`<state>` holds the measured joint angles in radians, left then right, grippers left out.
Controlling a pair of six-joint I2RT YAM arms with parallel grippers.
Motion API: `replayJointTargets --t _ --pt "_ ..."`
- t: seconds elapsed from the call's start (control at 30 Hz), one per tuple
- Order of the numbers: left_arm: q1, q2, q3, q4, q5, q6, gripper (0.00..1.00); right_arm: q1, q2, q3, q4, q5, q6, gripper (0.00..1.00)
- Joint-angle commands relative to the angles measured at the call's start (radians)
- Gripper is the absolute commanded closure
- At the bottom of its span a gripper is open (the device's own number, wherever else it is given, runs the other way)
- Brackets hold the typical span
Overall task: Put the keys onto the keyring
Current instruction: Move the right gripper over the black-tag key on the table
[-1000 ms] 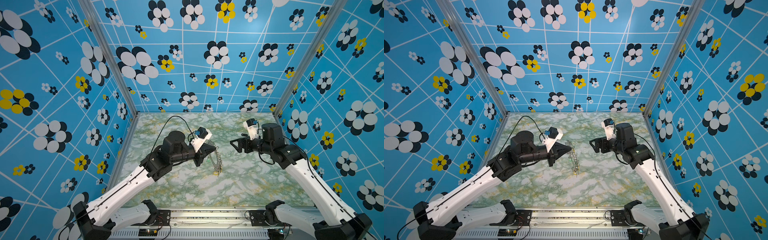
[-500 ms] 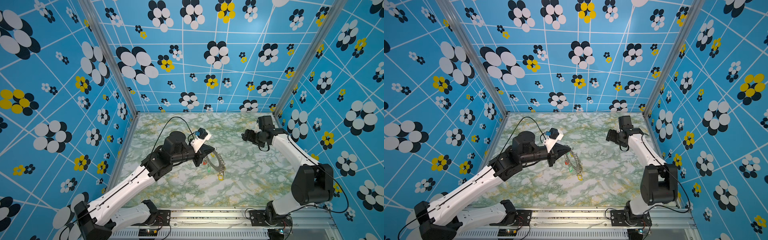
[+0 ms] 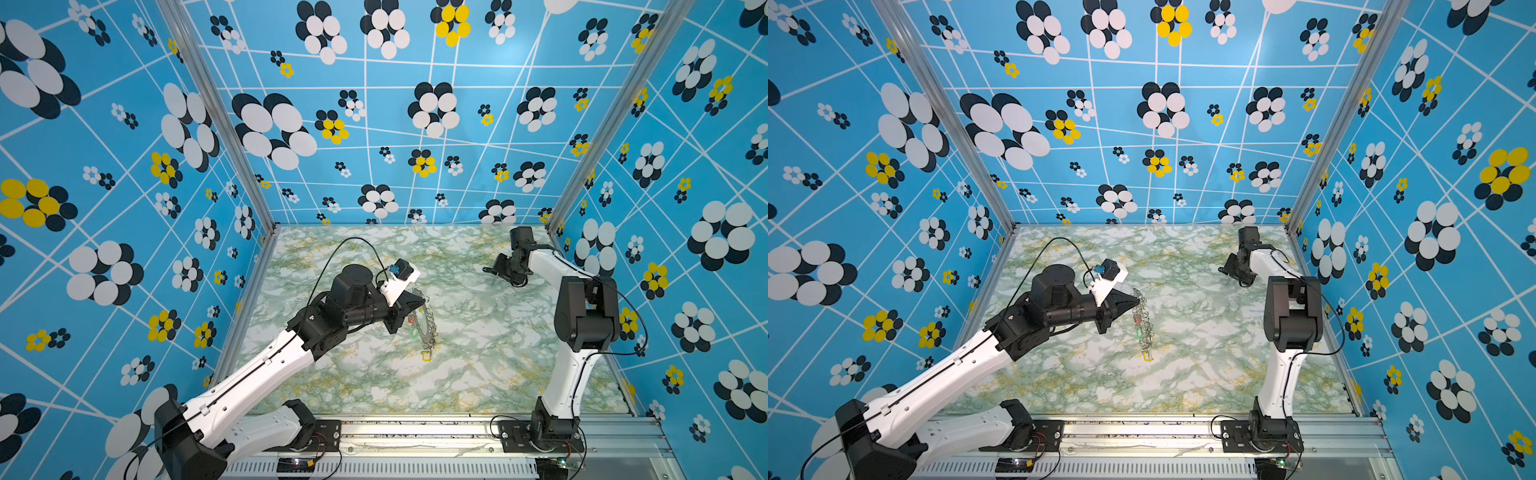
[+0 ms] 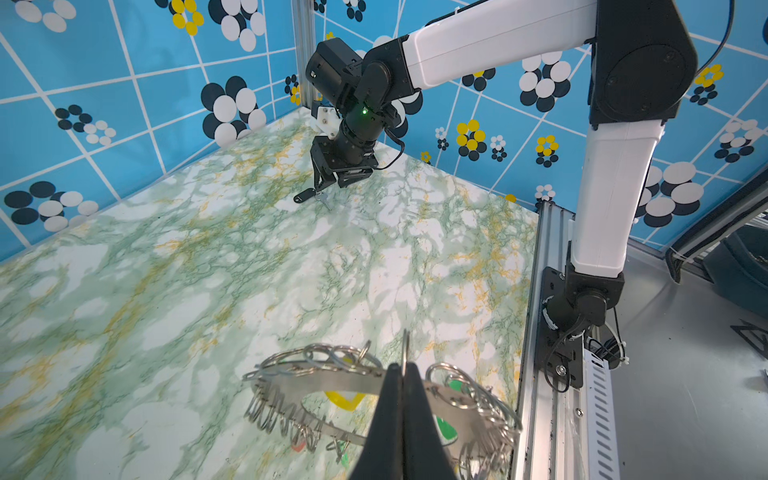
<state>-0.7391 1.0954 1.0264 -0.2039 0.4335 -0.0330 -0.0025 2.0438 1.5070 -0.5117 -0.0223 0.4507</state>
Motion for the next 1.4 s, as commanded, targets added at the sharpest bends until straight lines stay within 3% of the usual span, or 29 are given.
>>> replayJointTargets --t 0.0,0.33,0.7,1.37 --pt "0.013 -0.032 -0.004 0.063 0.017 0.007 1.0 0.002 0.039 0.046 0.0 0.063 -0.007 0.52" --pt "0.021 -0.034 -0.009 0.064 0.005 -0.004 1.0 0.002 0.109 0.127 0.02 0.081 -0.03 0.69" --pt "0.024 -0.032 -0.01 0.067 0.003 -0.002 1.0 0.002 0.186 0.22 -0.052 0.068 -0.038 0.72" --pt "0.035 -0.048 -0.022 0.062 0.004 -0.002 1.0 0.002 0.165 0.179 -0.063 0.064 -0.034 0.8"
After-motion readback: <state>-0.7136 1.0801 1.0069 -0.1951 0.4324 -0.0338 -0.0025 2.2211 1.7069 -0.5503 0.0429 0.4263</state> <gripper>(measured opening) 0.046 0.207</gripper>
